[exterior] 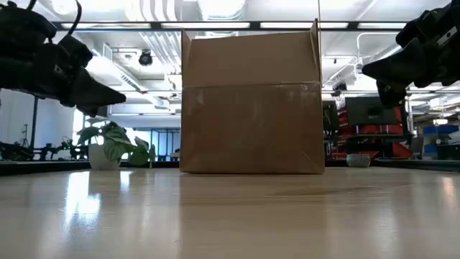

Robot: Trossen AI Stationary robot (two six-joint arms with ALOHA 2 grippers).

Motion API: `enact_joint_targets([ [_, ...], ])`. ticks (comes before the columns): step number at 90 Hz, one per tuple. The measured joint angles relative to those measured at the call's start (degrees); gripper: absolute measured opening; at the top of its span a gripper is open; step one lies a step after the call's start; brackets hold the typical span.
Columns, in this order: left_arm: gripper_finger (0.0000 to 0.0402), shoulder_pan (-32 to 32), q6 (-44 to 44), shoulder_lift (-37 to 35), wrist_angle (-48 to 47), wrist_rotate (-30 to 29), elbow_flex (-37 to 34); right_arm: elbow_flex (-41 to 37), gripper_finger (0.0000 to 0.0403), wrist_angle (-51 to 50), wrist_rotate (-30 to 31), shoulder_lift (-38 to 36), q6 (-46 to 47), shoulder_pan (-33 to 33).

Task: Wrap mug
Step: Return to Home Position

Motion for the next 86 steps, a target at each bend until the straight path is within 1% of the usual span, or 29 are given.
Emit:
enact_joint_targets([
  [42,0.0,0.0,-0.01,2.95,0.0,-0.09,0.0,0.0,0.0009,0.02,0.0,0.0,0.08,0.0],
  [86,0.0,0.0,-0.01,4.48,0.04,-0.11,-0.02,0.0,0.0009,0.02,0.0,0.0,0.08,0.0],
])
